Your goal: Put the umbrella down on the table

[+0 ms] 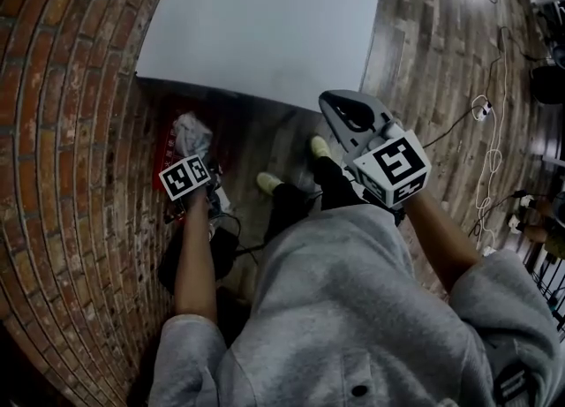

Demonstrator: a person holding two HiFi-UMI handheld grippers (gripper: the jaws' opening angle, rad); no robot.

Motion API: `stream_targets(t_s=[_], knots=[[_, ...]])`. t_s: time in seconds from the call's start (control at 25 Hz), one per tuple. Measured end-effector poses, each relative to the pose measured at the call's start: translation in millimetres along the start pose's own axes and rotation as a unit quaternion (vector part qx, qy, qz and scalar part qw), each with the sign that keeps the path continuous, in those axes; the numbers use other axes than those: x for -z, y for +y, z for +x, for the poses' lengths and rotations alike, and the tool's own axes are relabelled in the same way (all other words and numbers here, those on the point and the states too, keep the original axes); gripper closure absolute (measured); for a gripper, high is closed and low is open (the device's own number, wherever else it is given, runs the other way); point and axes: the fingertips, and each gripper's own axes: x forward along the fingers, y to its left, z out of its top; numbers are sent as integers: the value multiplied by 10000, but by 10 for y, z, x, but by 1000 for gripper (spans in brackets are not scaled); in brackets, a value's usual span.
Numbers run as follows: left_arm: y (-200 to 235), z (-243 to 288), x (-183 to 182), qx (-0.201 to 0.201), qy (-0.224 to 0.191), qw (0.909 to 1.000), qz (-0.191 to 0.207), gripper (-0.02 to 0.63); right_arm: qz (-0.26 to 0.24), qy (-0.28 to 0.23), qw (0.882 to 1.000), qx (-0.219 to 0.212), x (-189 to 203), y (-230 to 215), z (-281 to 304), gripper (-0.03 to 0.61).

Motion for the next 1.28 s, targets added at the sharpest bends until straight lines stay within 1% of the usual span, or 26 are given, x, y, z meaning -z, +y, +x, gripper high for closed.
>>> stream_targets(t_s=[0.08, 0.24, 0.4, 0.72, 0.92, 1.08, 1.28], knots=[[-90, -77, -39, 16, -63, 10000, 64, 315, 1, -31, 10000, 40, 10, -84, -61, 549], [-225, -216, -127, 31, -180, 9998, 32, 316, 12, -83, 10000, 9, -9, -185, -151, 550], [-375, -347, -250, 56, -308, 9994, 125, 316, -20, -165, 9999, -3, -42, -265, -229, 549], [-681, -626, -509, 228, -641, 9974, 224, 316, -129, -296, 9995, -55, -88, -387, -315, 549], [-907, -800, -680, 340, -923, 9948, 272, 316, -220, -375, 9990, -29, -106, -530, -384, 549], [-1178, -910, -851, 517, -1145, 9916, 299, 316, -265, -402, 9988, 16, -126, -691, -448, 549], [-1490, -941, -1018, 669, -1290, 9884, 437, 315, -321, -481, 9983, 66, -167, -838, -514, 549]])
